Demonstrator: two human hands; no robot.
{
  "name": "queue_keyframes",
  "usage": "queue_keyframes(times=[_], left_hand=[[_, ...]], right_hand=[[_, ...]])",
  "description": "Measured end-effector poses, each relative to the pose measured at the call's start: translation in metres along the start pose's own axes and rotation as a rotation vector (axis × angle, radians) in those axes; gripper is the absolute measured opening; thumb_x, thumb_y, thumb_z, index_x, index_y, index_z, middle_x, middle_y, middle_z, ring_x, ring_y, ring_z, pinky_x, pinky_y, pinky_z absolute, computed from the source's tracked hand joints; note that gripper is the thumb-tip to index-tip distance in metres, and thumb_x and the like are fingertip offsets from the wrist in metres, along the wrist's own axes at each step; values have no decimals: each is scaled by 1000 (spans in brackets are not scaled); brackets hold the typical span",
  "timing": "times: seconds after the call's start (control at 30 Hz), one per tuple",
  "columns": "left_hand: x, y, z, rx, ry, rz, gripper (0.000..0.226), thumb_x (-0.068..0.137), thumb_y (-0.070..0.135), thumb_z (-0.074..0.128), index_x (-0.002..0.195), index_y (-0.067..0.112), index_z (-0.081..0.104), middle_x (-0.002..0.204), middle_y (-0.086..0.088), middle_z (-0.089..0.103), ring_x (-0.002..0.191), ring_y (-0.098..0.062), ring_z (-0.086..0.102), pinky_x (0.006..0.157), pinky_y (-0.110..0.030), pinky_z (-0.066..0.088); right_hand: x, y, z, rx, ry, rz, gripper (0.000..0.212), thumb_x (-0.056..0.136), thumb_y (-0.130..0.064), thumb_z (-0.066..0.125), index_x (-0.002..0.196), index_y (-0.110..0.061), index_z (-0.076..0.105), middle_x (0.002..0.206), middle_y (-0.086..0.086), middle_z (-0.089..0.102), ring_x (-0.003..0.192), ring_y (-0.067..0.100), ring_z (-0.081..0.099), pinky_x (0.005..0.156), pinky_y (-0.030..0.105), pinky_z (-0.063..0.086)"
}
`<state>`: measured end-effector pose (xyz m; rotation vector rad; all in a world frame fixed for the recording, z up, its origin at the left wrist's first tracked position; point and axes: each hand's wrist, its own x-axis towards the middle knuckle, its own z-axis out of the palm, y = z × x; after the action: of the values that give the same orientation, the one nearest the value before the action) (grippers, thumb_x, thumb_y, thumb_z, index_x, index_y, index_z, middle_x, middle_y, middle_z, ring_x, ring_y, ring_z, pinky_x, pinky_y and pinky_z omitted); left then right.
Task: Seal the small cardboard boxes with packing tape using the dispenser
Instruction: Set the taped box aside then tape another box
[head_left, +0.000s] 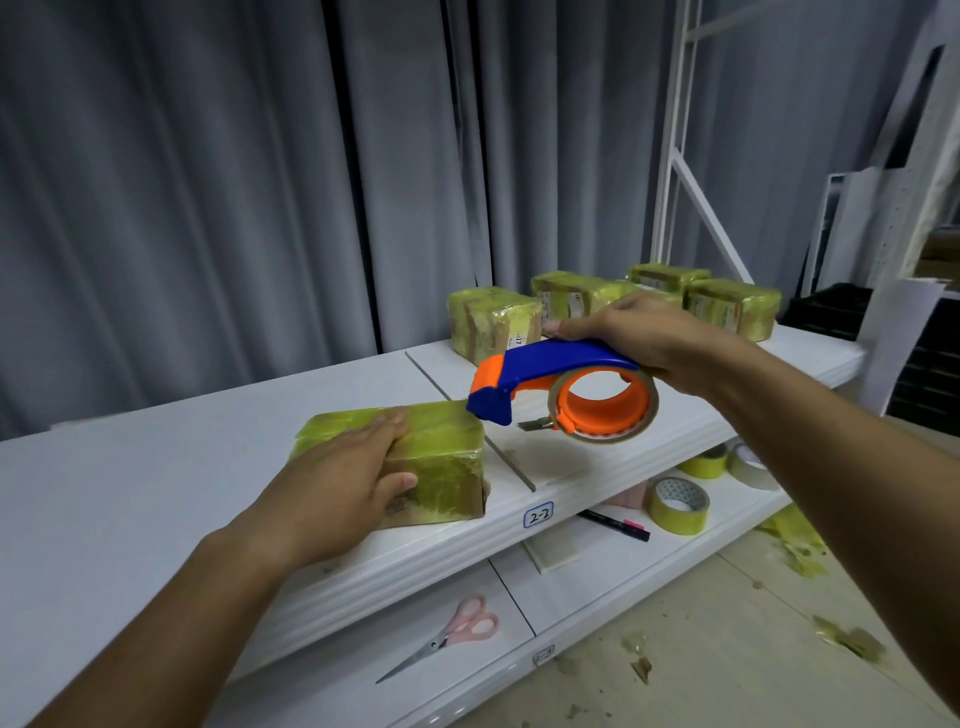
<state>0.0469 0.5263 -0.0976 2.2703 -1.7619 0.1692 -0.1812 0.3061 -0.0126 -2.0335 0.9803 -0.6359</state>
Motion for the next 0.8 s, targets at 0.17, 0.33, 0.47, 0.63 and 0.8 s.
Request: queue_keyframes(times=[0.17, 0.33, 0.47, 0.63, 0.8], left_hand=[[-1, 4, -1, -6, -15, 44, 73, 96, 61, 45, 155, 52, 4, 163, 22, 17, 151, -4, 19, 119, -27, 25], [2, 6, 2, 28, -15, 32, 67, 97, 62, 42, 157, 45, 17, 166, 16, 13, 152, -4, 10, 122, -26, 16], [3, 11, 4, 59, 11, 5, 67, 95, 65, 43, 156, 43, 24, 165, 15, 19, 151, -9, 21, 120, -30, 24], [5, 23, 7, 103, 93, -41, 67, 92, 71, 41, 149, 37, 40, 157, 14, 37, 140, -12, 39, 110, -29, 33], [8, 27, 9, 83, 137, -24, 58, 95, 63, 47, 142, 31, 49, 149, 13, 49, 134, -12, 44, 108, -28, 33]], right_hand=[[-2, 0, 2, -14, 23, -6, 48, 78, -60, 74, 86, -13, 71, 67, -1, 73, 60, 13, 65, 68, 29, 51], [-4, 4, 4, -17, 19, -6, 47, 79, -58, 74, 84, -12, 70, 65, -2, 71, 61, 12, 64, 68, 28, 50], [-4, 7, 7, -18, 20, 1, 47, 80, -59, 74, 82, -12, 70, 71, 1, 74, 64, 15, 65, 73, 31, 52], [-3, 9, 8, 0, 26, 13, 46, 79, -59, 74, 80, -12, 70, 66, -2, 72, 57, 12, 64, 68, 29, 51], [-3, 7, 9, 1, 31, 22, 50, 80, -58, 73, 87, -9, 72, 69, 1, 72, 62, 14, 64, 69, 29, 50]])
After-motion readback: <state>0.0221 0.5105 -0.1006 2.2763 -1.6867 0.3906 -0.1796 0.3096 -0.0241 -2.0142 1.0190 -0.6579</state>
